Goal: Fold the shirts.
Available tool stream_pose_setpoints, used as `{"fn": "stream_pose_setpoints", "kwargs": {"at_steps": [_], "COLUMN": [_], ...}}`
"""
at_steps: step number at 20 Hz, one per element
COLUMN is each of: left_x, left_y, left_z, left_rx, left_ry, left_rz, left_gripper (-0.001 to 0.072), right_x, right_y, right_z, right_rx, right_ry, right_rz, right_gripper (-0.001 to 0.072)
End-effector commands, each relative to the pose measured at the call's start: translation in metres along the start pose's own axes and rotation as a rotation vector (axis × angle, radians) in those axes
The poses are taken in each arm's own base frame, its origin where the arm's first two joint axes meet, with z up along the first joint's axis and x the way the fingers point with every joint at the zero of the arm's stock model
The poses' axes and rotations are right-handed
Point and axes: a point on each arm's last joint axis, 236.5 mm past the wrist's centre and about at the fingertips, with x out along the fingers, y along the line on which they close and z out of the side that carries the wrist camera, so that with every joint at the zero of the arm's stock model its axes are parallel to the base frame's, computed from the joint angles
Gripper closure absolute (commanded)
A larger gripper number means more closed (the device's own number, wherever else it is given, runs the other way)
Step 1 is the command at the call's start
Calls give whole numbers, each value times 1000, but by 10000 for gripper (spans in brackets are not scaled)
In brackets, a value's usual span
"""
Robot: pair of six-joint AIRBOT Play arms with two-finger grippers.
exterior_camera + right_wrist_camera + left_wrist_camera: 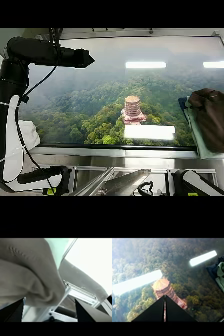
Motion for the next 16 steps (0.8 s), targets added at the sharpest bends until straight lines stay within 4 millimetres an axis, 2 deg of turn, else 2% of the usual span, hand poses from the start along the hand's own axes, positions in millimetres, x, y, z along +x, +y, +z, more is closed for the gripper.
{"fn": "stream_pose_setpoints", "kwargs": {"at_steps": [1,3,4,6,7,8,9,11,13,14,16], "left_x": [0,-1,-2,-7,-12,-18,-24,-36,-44,-45,-44], "left_y": [-1,-1,-2,-6,-10,-17,-25,-34,-36,-40,-48], "left_z": [0,-1,-2,-8,-13,-19,-26,-39,-57,-75,-125], "left_rx": [1,1,2,9,15,22,35,64,83,92,48], "left_ry": [2,4,9,31,48,70,91,129,150,171,238], "left_rz": [-1,-2,-3,-8,-13,-21,-24,8,76,79,60], "left_gripper": [696,696,696,696,696,697,697,697,697,697,697], "right_x": [-81,-119,-132,-146,-148,-149,-149,-140,-120,-108,-77], "right_y": [53,107,131,171,190,209,228,261,284,290,293], "right_z": [9,3,-5,-30,-48,-63,-79,-113,-149,-165,-195], "right_rx": [-59,-174,-237,-376,-458,-539,-610,-736,-857,-906,-984], "right_ry": [-169,-299,-343,-381,-381,-391,-399,-399,-383,-376,-345], "right_rz": [188,345,401,443,453,467,486,514,525,528,540], "right_gripper": [-5,-4,-4,18,284,610,684,687,690,691,691]}}
